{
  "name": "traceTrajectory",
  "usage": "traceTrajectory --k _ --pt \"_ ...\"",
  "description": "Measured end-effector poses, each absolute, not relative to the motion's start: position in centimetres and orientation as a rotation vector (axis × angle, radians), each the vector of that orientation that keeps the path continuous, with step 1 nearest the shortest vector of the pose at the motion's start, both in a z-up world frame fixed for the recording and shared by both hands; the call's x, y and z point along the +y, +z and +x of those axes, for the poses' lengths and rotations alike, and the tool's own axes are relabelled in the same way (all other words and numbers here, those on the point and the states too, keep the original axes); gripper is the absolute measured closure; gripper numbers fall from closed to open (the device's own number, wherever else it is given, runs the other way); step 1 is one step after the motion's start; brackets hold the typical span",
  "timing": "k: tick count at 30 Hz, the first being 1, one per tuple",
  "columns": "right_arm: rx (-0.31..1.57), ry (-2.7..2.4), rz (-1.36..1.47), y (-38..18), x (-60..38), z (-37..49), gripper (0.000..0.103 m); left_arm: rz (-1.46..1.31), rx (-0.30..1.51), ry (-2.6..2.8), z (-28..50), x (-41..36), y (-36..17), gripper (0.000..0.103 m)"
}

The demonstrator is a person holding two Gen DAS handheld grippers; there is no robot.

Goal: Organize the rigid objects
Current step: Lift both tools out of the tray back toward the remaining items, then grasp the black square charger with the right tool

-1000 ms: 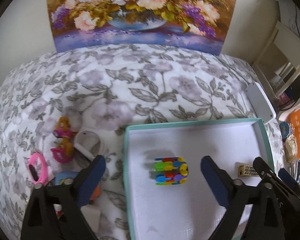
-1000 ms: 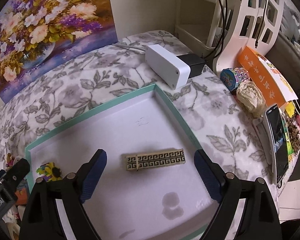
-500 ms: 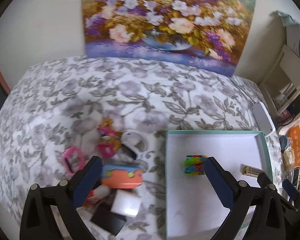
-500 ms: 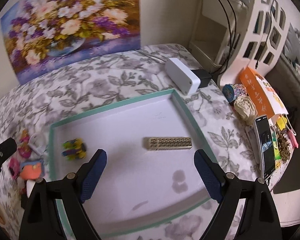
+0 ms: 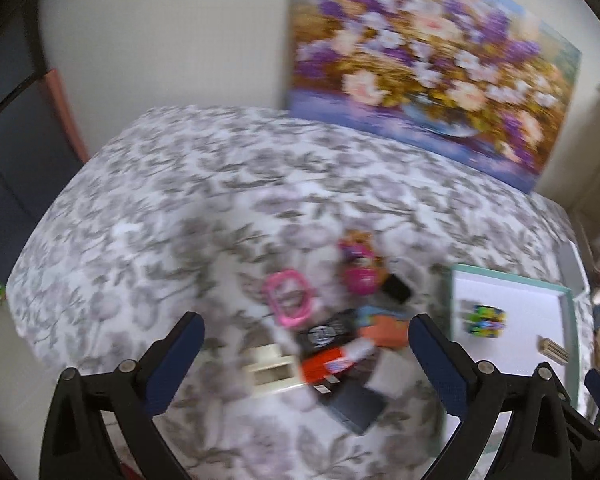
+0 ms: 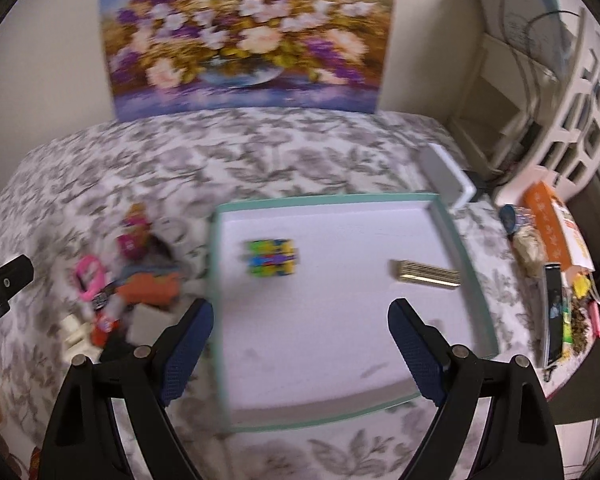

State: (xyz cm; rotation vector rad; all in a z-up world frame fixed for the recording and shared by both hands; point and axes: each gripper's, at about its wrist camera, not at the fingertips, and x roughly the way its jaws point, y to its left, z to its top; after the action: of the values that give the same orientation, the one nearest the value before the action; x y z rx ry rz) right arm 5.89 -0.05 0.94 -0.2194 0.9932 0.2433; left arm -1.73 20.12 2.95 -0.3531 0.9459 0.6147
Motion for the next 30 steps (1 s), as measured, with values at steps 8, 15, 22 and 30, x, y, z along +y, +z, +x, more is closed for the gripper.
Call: traceTrajectory --k 8,15,22,30 --pt "0.991 0.299 -0.296 0.0 4.0 3.8 0.014 -0.386 0.928 0.698 -4.9 23.2 3.3 0.000" --pt "1.025 0.356 -0.335 -1.7 6.0 3.1 0.014 -0.427 0.972 0.706 -5.7 24.7 1.8 0.000" --pt "1.106 0.400 -0.338 -4.4 7.1 3.2 0.014 -0.529 1.080 0.743 -6.3 27.3 -1.8 0.000" --pt "1.173 0.461 -0.306 -6.2 8.6 3.0 0.014 -0.640 1.134 0.734 -6.6 29.1 -4.2 0.000"
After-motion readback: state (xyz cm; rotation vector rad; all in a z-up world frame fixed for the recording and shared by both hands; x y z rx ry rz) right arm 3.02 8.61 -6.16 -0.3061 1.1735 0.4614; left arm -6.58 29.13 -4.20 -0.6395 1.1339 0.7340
